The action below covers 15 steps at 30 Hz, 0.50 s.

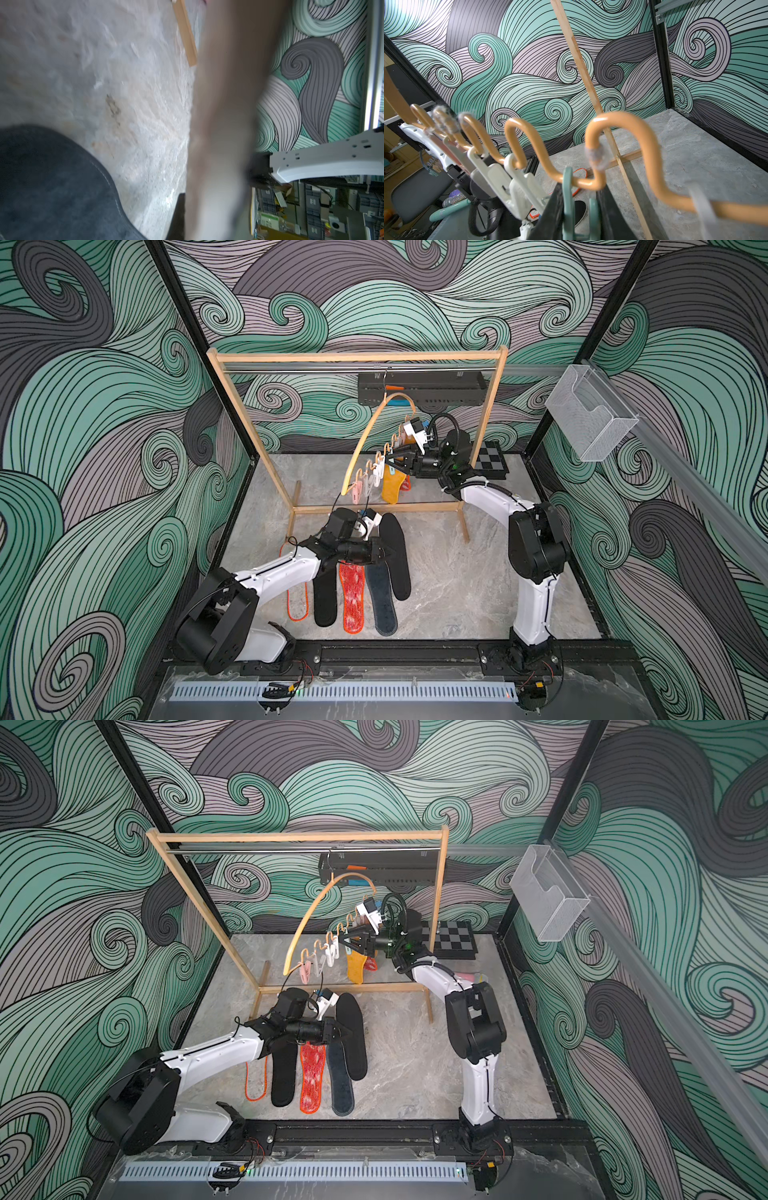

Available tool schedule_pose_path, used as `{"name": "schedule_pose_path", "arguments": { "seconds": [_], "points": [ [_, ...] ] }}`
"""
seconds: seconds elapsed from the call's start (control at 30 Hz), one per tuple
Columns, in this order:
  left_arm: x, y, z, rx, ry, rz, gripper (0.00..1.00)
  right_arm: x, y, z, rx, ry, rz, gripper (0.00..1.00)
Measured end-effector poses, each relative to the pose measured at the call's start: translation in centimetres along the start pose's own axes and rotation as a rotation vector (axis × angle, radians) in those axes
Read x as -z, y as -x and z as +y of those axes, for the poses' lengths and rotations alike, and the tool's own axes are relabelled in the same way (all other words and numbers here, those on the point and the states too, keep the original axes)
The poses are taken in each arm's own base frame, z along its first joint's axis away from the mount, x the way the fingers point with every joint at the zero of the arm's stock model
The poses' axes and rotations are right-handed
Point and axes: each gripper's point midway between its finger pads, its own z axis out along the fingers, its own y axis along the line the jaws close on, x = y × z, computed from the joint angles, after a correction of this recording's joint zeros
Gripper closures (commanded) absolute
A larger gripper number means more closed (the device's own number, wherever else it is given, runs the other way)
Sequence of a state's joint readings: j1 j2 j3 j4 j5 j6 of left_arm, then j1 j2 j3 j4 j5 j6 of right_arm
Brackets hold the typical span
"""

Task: Take the shoe insoles off the hanger
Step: Place the insole at the center of the board.

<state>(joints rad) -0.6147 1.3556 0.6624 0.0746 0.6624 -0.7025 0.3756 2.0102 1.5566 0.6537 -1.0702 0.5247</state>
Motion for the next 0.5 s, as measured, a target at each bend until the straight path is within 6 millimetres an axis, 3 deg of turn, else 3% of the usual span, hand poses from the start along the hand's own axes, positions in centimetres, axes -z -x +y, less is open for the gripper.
{"name": "schedule_pose_path", "arguments": {
  "seconds": [0.27,0.5],
  "points": [
    [-2.5,-3.5,-1.5,0.039,0.033,0.058,1.00,0.1,-0.4,-0.1,-0.004,-0.002,0.000,0.96],
    [-6.3,-5.5,2.3,0.111,0.138,0.162,1.00,0.2,-0.4,0.1,-0.004,-0.003,-0.001,0.95]
  ]
}}
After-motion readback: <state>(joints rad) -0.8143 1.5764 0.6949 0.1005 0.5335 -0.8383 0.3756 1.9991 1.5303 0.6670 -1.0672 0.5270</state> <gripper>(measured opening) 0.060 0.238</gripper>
